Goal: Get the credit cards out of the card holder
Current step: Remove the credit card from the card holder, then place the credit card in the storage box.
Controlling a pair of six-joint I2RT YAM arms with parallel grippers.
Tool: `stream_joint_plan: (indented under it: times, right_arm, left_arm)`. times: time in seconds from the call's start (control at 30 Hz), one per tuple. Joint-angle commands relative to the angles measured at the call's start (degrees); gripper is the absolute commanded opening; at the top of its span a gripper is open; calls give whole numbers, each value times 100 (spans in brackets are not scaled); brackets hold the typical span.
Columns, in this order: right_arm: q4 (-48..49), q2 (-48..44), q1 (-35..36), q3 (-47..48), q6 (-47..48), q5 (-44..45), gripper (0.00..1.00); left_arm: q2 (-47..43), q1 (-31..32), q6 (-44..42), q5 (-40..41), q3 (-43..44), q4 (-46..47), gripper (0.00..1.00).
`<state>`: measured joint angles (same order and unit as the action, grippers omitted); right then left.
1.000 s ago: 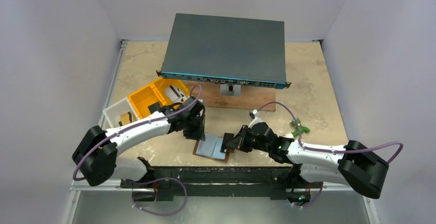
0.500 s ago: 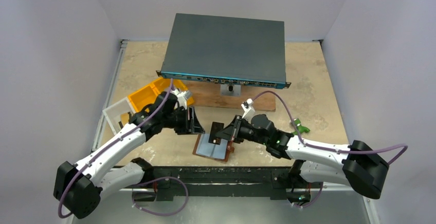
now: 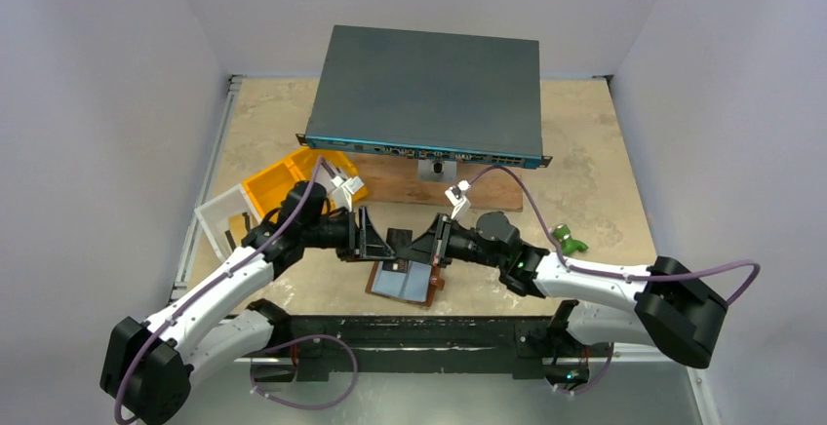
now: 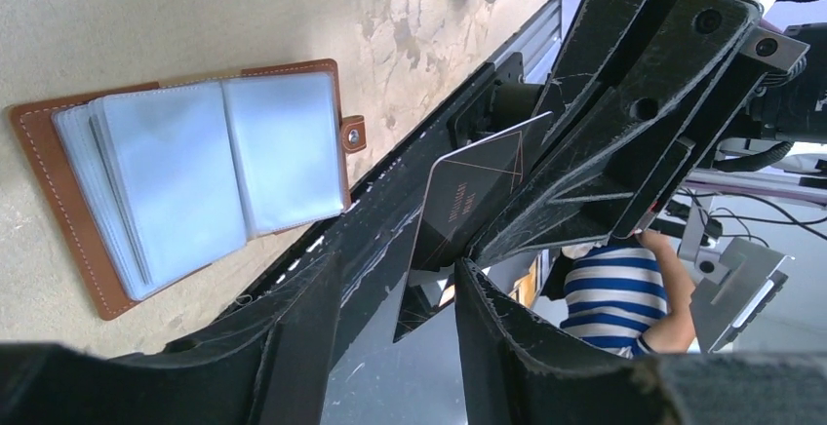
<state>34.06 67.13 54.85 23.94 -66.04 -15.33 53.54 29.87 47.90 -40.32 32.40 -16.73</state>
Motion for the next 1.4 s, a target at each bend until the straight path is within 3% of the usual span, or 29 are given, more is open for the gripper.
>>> stream_joint_plan:
  times: [0.0, 0.2, 0.4, 0.47, 0.7, 0.87, 1.07, 1.2, 1.37]
  right_arm:
    - [506, 92, -1, 263, -93, -298, 0]
    - [529, 190, -1, 301, -81, -353, 0]
    - [384, 251, 2, 342, -11, -297, 2]
    - [206, 223, -2, 386, 55, -211, 10]
    - [-554, -16, -1, 492, 300, 272, 57]
    - [-1297, -411, -1, 465, 407, 872, 97]
    - [-2473, -638, -1, 863, 868, 1311, 99]
    - [-3042, -656, -1, 1178, 1137, 1611, 99]
    - [-3395, -650, -1, 1429, 1473, 1871, 99]
  left_arm:
    - [-141, -8, 298, -436, -54, 742, 43]
    - [-115, -14, 497, -578, -160, 1075, 33]
    - [-177, -12, 620, -606, -206, 1191, 9]
    - [-217, -14, 639, -575, -203, 1163, 0]
    - [-551, -17, 594, 3, -163, 496, 0]
    - [-1081, -20, 199, 1306, 177, -1107, 0]
    - [-1379, -38, 9, 3632, 914, -3384, 0]
    - [-1266, -82, 41, 5094, 1449, -4193, 0]
    - [-330, -297, -228, 6384, 2280, -4843, 0]
